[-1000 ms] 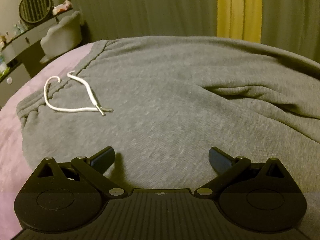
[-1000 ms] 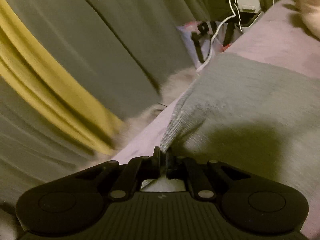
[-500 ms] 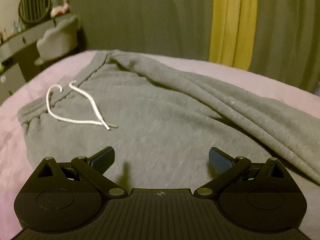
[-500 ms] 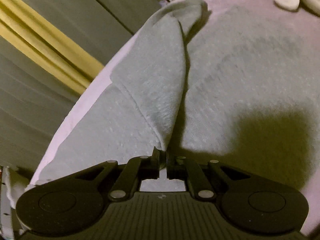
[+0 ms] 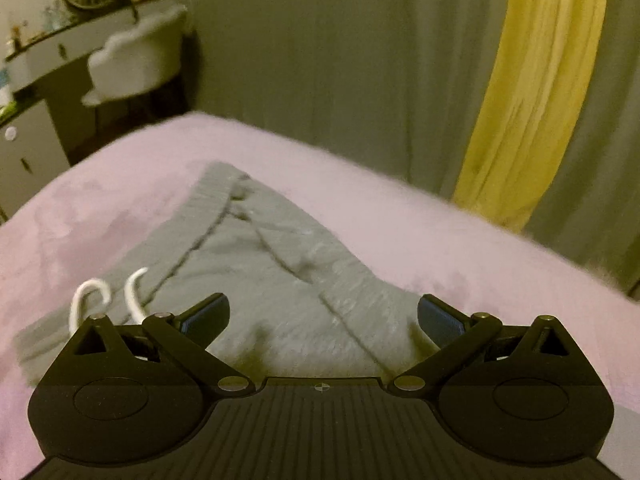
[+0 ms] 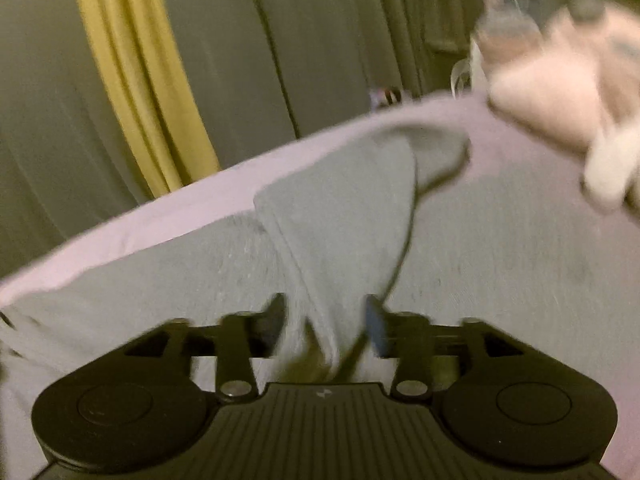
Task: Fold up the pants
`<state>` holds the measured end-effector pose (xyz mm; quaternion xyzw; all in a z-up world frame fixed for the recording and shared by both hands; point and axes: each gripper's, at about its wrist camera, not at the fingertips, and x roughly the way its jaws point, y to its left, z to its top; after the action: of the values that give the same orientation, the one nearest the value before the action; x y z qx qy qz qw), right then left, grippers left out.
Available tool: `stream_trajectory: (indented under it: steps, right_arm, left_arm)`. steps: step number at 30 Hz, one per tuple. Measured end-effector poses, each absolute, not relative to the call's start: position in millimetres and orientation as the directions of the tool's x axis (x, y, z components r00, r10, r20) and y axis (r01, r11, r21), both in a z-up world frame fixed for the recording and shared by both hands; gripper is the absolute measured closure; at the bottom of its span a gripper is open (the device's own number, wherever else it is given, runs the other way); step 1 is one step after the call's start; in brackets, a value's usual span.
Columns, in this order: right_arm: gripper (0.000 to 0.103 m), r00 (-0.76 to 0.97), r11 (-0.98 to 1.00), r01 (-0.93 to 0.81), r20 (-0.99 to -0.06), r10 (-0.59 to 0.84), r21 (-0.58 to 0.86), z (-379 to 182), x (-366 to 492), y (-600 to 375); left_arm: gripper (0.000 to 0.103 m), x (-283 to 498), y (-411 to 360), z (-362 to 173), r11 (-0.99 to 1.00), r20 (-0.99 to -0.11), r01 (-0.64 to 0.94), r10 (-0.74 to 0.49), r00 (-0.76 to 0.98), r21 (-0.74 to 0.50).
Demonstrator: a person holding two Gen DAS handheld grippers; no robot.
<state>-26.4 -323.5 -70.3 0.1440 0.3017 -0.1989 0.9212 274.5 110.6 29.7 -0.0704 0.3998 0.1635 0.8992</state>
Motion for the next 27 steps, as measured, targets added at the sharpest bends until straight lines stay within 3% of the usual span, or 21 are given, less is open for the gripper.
stream_trajectory:
  steps: [3,5,8,9,10,11,12,14,15,16,19,23,27]
  right_arm:
    - [0.046,0.754,0.913,0.408,-0.569,-0.329,0.012,-67,-3,-313]
    - [0.036,0.744,0.921,0.389,-0.581,-0.33,-0.026,-72,14,-310]
    - [0.036,0.7,0.927,0.367,-0.633,-0.33,-0.077,-90,44,-314]
    - [0.036,0.688,0.926,0.362,-0.64,-0.341,-0.104,-95,54,-315]
    - [0.046,0.681,0.924,0.36,-0.642,-0.353,-0.127,-97,62,-316]
    - [0.071,0.676,0.919,0.369,-0.639,-0.368,-0.14,-96,62,-313]
    - [0.082,0.664,0.911,0.391,-0.646,-0.377,-0.131,-95,65,-318]
    - [0.089,0.659,0.899,0.438,-0.674,-0.333,-0.016,-94,71,-339]
    - [0.09,0.657,0.887,0.461,-0.689,-0.308,0.043,-94,72,-349]
    - [0.092,0.66,0.874,0.476,-0.695,-0.284,0.096,-92,70,-356]
    - [0.094,0.681,0.826,0.51,-0.7,-0.215,0.242,-86,71,-378]
    - [0.097,0.778,0.685,0.519,-0.614,-0.132,0.511,-47,68,-423]
    - [0.097,0.914,0.499,0.391,-0.389,-0.114,0.773,7,23,-468]
  left_arm:
    - [0.0,306,102,13,0.939,-0.76,-0.331,0.283,0.585,0.096]
    - [0.0,316,102,4,0.943,-0.766,-0.313,0.281,0.578,0.109]
    - [0.0,324,105,-8,0.952,-0.783,-0.292,0.251,0.57,0.093]
    - [0.006,327,107,-11,0.954,-0.786,-0.286,0.247,0.566,0.093]
    - [0.026,330,110,-14,0.954,-0.787,-0.285,0.246,0.565,0.093]
    - [0.035,332,114,-17,0.957,-0.793,-0.276,0.234,0.562,0.087]
    - [0.041,334,118,-18,0.962,-0.804,-0.265,0.208,0.557,0.065]
    - [0.048,335,126,-20,0.962,-0.816,-0.272,0.177,0.551,0.024]
    - [0.066,336,128,-21,0.962,-0.82,-0.273,0.171,0.546,0.019]
    - [0.076,336,130,-20,0.962,-0.823,-0.271,0.169,0.543,0.019]
    - [0.086,330,138,-4,0.959,-0.817,-0.283,0.148,0.558,-0.019]
    - [0.088,310,146,51,0.964,-0.732,-0.253,0.114,0.672,-0.082]
    - [0.089,250,167,113,0.944,-0.599,-0.203,0.008,0.801,-0.259]
